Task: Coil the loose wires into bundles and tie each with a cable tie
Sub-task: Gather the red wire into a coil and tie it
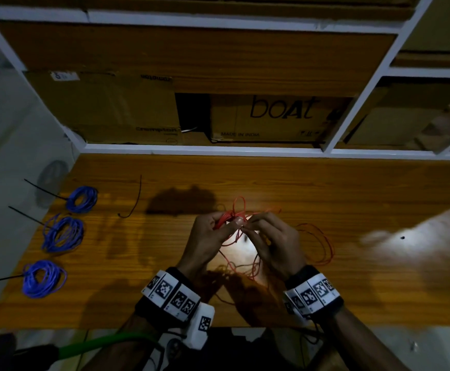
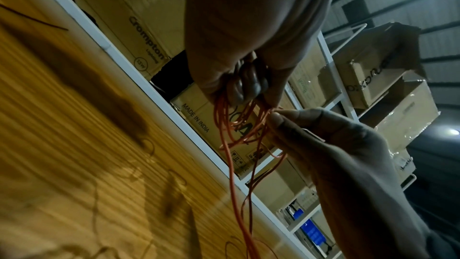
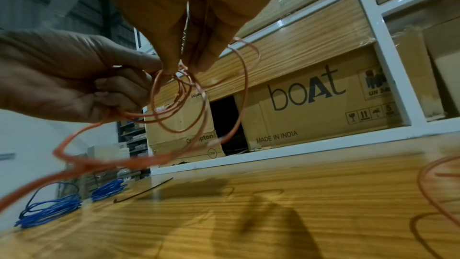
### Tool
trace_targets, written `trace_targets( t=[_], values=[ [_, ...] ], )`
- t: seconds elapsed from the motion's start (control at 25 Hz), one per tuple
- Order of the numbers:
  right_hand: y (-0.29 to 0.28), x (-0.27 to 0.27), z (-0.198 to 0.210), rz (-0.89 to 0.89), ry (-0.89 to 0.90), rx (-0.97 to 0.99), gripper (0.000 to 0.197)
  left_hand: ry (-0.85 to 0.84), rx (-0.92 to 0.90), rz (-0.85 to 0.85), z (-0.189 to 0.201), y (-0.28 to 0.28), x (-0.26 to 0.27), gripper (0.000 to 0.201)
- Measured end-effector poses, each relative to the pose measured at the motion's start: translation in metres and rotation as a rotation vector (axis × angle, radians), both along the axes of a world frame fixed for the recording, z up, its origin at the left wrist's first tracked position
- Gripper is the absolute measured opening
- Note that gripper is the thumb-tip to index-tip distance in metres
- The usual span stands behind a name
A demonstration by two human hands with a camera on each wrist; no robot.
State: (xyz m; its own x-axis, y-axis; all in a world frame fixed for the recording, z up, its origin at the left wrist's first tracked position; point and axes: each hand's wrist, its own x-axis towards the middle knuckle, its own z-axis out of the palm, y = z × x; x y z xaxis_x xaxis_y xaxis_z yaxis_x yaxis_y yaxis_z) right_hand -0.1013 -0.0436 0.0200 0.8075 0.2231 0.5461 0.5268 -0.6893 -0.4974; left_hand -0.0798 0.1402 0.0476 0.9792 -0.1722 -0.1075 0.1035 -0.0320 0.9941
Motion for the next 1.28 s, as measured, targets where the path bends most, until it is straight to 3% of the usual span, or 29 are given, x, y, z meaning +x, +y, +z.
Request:
trace_targets(
  t=[0.12,0.2,0.28,0.44,0.52,0.6,0.68,0.76,0.88,1.0,1.28],
  values=[
    [0.002,-0.005,0.009,-0.075,-0.04,0.044,0.027,-0.032,0.018,0.017,-0.004,0.002,-0.003,0.013],
    [0.003,-0.004,0.021,-0.148,-0.137,0.096,0.018,-0.023,0.019,0.03,-0.002,0.001,-0.004,0.015],
    [0.004,0.001,0.033,-0.253,-0.088,0.097,0.013,0.003,-0.01,0.047,0.0,0.001,-0.003,0.015],
    [0.001,0.018,0.033,-0.127,0.721,0.377,0.012,0.027,-0.039,0.065,0.0,0.002,-0.003,0.014],
    [-0.004,0.021,0.028,-0.015,0.857,0.383,0.014,0.041,-0.063,0.076,-0.001,0.004,-0.005,0.011],
    [-0.003,0.02,0.026,0.033,0.82,0.348,0.013,0.053,-0.077,0.104,-0.001,0.003,-0.007,0.012],
    [-0.001,0.019,0.026,-0.027,0.692,0.276,0.013,0.068,-0.076,0.153,-0.002,0.002,-0.009,0.011],
    [0.0,0.021,0.026,-0.118,0.537,0.083,0.023,0.091,-0.052,0.199,-0.003,0.003,-0.008,0.01],
    [-0.004,0.02,0.027,-0.135,0.402,-0.112,0.027,-0.006,0.149,0.164,-0.009,0.005,-0.007,0.011],
    [-0.003,0.015,0.03,-0.11,0.414,-0.098,0.02,-0.242,0.478,0.246,-0.008,0.002,-0.01,0.014],
    [0.007,0.003,0.037,-0.057,0.498,0.089,0.012,-0.215,0.485,0.311,-0.007,-0.011,-0.013,0.03]
  ],
)
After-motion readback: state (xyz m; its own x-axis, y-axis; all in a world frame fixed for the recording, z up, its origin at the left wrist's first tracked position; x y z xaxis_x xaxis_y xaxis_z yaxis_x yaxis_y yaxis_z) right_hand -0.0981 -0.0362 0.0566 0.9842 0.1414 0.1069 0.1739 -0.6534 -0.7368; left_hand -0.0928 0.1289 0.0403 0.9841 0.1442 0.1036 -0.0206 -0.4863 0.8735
